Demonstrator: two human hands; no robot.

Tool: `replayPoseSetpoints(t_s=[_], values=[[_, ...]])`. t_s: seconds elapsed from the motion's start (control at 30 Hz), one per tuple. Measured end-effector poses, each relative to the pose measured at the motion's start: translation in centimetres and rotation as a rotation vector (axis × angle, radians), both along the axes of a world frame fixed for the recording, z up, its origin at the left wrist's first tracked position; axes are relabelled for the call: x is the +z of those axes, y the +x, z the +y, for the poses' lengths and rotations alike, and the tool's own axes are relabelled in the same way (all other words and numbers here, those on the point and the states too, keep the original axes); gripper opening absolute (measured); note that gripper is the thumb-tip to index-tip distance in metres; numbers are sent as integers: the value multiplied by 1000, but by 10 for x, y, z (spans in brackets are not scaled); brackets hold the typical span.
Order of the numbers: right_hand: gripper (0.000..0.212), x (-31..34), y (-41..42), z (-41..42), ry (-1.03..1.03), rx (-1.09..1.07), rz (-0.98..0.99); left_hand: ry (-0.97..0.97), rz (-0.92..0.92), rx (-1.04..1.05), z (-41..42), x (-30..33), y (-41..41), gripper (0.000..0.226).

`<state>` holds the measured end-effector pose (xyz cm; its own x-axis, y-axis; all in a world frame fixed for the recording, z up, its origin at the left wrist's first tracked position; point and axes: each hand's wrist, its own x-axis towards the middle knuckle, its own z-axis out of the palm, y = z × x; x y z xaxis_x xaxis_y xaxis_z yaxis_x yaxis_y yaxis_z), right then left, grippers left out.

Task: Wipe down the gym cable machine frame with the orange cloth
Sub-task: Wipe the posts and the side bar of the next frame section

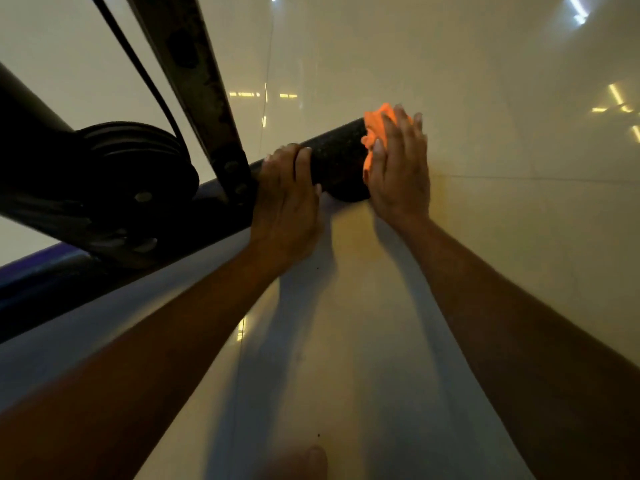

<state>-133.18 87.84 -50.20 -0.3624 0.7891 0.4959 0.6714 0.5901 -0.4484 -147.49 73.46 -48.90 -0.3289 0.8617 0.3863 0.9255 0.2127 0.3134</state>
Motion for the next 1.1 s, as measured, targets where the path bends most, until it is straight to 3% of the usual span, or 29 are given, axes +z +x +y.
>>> replayPoseSetpoints(t_s=[0.1,0.23,0.43,0.6,0.8,0.97,1.1], values=[[50,1,-9,-18,-3,68,-16,-17,-124,65,18,4,-3,54],[47,-3,-23,-30,134,279,-147,-10,-92,99,21,1,-2,51],[43,4,-21,1,13,10,22,-19,-14,119,18,-5,1,54],[41,12,-38,-18,119,263,-126,-31,-5,102,16,-3,-2,54],[45,20,-38,0,-24,0,-37,-46,11,78,13,-4,-4,57],[46,17,-23,-15,92,322,-204,-67,-11,64,12,-2,-6,58],[51,21,-19,28,-74,111,-109,-88,-4,53,11,-2,-7,60]])
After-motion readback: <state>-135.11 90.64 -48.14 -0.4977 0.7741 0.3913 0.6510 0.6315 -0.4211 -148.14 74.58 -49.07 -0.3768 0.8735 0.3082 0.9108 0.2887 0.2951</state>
